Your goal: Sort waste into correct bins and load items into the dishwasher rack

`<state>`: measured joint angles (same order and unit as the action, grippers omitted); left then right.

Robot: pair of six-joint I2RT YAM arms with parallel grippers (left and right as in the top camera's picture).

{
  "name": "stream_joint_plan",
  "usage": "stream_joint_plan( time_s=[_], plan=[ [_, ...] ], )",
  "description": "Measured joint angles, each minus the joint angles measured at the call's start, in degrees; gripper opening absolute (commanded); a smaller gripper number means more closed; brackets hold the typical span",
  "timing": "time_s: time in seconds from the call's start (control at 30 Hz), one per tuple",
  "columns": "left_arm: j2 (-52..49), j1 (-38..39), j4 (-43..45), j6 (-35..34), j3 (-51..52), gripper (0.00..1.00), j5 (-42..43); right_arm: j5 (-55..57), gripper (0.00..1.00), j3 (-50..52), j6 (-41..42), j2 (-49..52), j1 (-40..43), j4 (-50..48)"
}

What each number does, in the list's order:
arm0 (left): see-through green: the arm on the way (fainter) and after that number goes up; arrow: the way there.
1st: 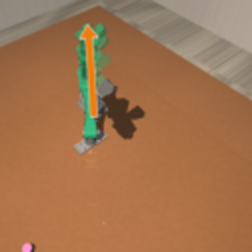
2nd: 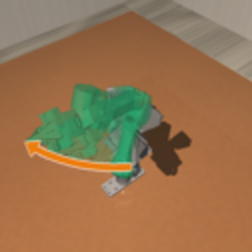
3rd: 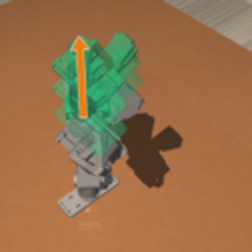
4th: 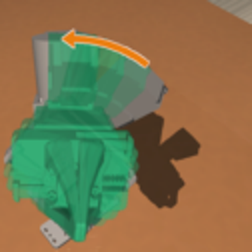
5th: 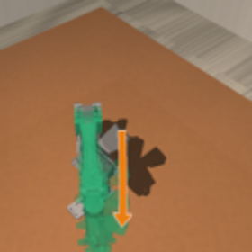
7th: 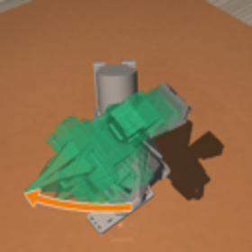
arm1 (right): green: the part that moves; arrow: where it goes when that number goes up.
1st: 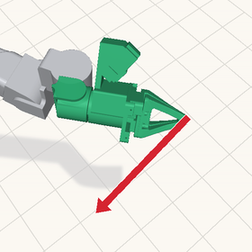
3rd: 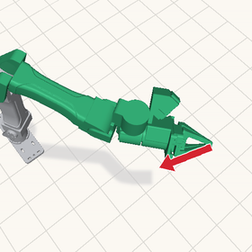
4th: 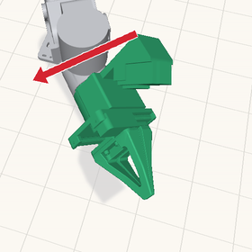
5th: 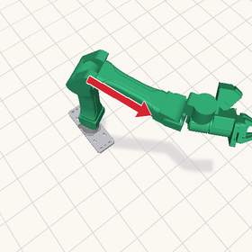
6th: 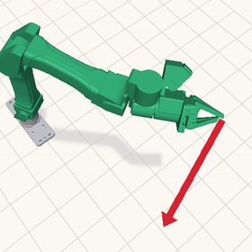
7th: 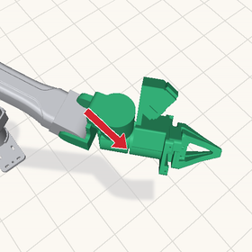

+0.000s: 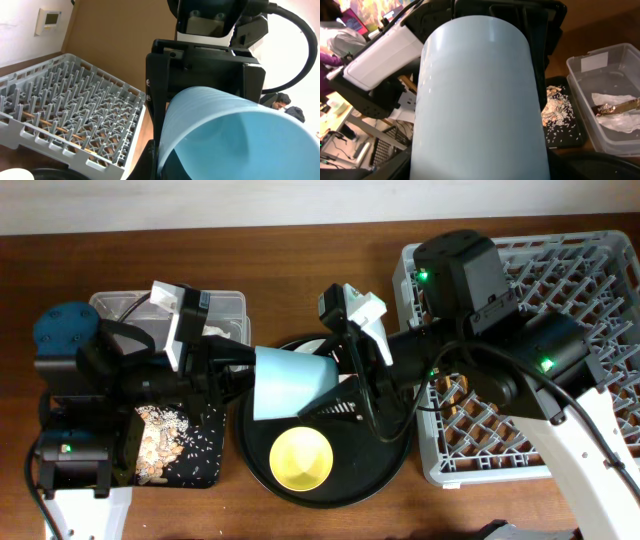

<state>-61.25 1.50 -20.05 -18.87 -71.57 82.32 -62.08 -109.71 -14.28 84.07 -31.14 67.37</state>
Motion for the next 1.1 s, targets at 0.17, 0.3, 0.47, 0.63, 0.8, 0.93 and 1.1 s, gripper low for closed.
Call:
stream_joint_plan(
  time_s=[0.17,0.3,0.47,0.63,0.8,0.93,1.1],
  plan=[
    [0.0,0.0,0.0,0.9,0.0,0.15,0.2,0.3,0.49,0.0,0.1,0.0,0.0,-0.7],
    [0.0,0.0,-0.1,1.3,0.0,0.37,-1.8,4.4,0.49,0.0,2.1,0.0,0.0,-1.2],
    [0.1,-9.1,-3.1,1.3,0.0,0.52,-17.1,22.8,0.48,0.0,6.7,0.2,0.5,5.8],
    [0.1,-11.6,-22.9,1.4,-0.2,0.55,-40.3,52.9,0.49,0.0,20.5,0.4,12.0,19.9],
    [-3.1,-11.3,-28.3,1.6,-0.2,0.55,-44.9,62.9,0.49,0.3,24.9,1.5,20.8,24.1],
    [-6.8,-7.5,-29.3,3.2,0.0,0.55,-47.5,65.8,0.49,6.9,25.0,9.0,21.0,23.0],
    [-7.2,-6.3,-29.5,4.6,0.1,0.55,-47.9,68.4,0.49,10.5,25.0,18.5,21.2,20.4]
  ],
)
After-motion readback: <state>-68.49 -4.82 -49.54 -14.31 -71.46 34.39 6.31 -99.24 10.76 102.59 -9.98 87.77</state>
